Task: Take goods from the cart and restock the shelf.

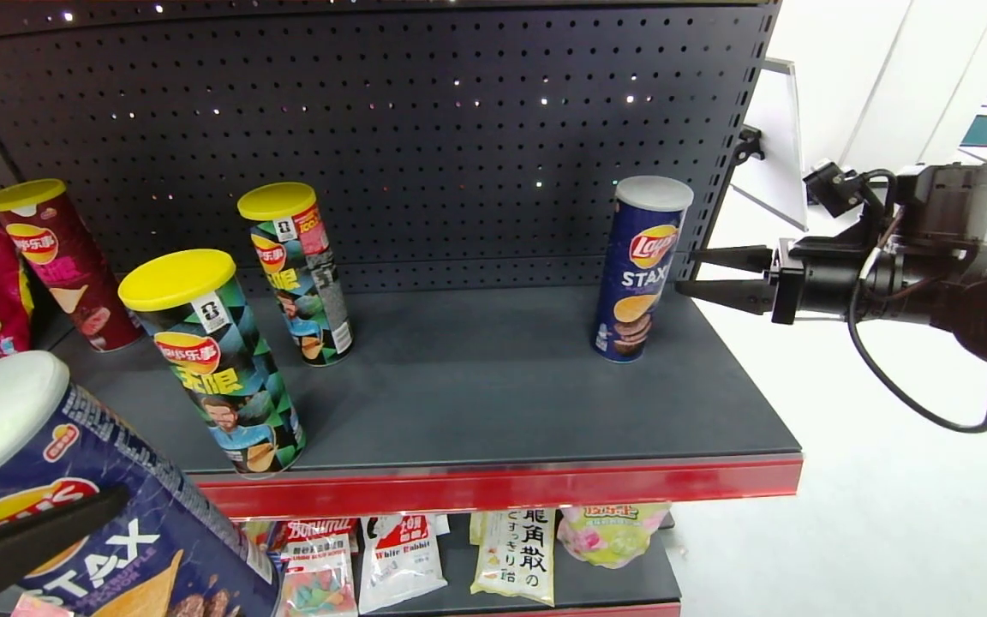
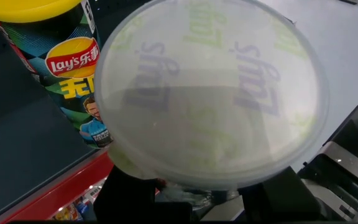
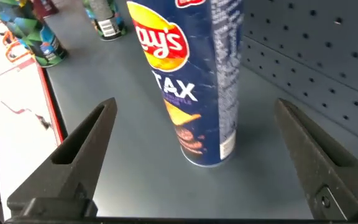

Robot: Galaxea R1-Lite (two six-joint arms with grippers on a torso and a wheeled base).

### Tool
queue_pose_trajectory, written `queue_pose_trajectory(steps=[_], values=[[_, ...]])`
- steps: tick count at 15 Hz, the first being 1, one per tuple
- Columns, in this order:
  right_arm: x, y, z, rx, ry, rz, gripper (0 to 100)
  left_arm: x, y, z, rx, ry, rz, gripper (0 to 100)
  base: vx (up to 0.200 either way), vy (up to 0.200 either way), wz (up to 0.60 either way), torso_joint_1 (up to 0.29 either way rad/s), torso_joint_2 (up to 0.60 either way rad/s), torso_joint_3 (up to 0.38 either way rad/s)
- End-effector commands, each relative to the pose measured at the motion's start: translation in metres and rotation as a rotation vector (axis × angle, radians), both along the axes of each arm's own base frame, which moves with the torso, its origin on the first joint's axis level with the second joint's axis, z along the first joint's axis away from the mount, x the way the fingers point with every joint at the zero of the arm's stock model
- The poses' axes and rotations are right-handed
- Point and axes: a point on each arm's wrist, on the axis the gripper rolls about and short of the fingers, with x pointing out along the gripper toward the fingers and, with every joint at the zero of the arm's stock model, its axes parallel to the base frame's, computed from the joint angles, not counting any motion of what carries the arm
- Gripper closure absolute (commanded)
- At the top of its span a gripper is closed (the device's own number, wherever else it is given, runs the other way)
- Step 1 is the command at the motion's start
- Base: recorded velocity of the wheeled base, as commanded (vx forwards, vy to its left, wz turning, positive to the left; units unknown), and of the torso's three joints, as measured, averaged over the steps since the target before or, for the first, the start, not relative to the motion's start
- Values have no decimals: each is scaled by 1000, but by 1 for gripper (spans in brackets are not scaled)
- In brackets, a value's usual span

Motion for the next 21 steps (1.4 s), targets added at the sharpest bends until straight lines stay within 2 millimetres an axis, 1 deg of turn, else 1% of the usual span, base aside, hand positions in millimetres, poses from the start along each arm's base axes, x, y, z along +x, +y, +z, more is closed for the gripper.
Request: queue_pose_trajectory(steps=[1,4,6,11,12,15,17,21], values=[[4,7,-2,-5,-8,23,0,0,0,0,0,-1,0,100,0,0,0,0,0,0],[18,8,-4,-24,-51,31,0,0,0,2,-1,-4,0,100,0,0,0,0,0,0],[22,9,-4,-24,-57,32,0,0,0,2,-1,-6,0,100,0,0,0,0,0,0],[29,10,-10,-28,-50,35,0,2,0,2,0,0,0,100,0,0,0,0,0,0],[31,13,-11,-28,-50,42,0,3,0,2,0,0,0,100,0,0,0,0,0,0],[41,15,-11,-30,-69,49,0,4,-1,5,-1,-6,0,100,0,0,0,0,0,0],[46,22,-8,-28,-86,63,0,4,-1,5,-1,-6,0,100,0,0,0,0,0,0],[45,36,-9,-29,-87,89,0,4,-1,5,-1,-6,0,100,0,0,0,0,0,0]])
